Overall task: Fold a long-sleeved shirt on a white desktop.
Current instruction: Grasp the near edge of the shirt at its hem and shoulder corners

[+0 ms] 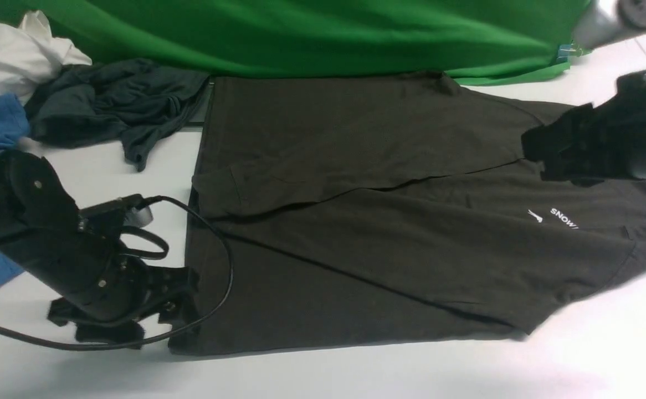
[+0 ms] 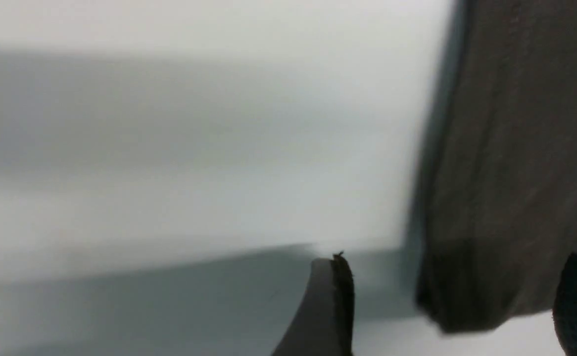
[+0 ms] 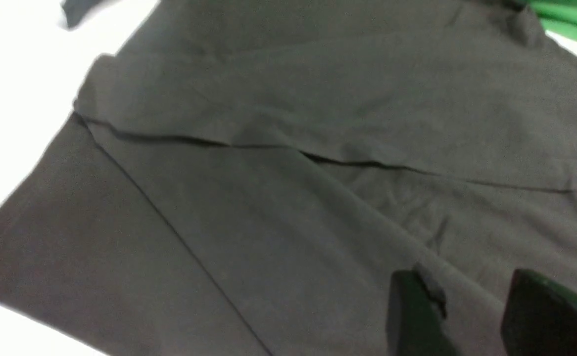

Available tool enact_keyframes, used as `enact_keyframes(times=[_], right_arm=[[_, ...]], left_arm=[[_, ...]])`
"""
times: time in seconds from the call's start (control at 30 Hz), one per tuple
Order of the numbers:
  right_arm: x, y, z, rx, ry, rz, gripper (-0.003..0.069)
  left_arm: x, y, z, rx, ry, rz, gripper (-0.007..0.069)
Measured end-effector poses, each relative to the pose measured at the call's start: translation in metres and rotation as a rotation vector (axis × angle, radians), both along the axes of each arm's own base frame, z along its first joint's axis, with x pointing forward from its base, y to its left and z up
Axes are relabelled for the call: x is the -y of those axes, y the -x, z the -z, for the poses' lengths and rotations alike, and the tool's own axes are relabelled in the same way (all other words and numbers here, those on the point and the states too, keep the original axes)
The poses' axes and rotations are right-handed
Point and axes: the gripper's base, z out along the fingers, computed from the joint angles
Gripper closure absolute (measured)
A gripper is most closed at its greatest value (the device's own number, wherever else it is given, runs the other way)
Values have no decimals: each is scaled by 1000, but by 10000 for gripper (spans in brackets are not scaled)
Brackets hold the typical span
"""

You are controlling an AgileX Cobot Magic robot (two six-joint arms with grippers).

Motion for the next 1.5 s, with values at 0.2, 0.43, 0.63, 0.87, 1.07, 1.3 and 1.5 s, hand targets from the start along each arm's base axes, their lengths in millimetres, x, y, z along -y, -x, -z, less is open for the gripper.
enact_keyframes(times=[0.2,0.43,0.63,0.87,1.07,1.3,1.5], right_arm=[[8,-6,21,-98,222,-27,347],[14,-12,61,-232,509,-172,269],[13,-13,117,-331,643,-366,261],[8,-19,156,-323,643,-422,261],[5,-24,177,-362,636,-436,261],[1,-32,185,-370,637,-444,269],[-3,-34,185,-426,621,-434,560]], left_arm=[[4,-3,10,-20,43,23,133],[5,-3,14,-31,47,59,344],[5,-3,15,-33,45,68,580],[5,-3,15,-31,44,69,600],[5,-3,15,-26,42,69,600],[4,-4,15,-17,39,67,600],[4,-4,15,-12,38,81,600]])
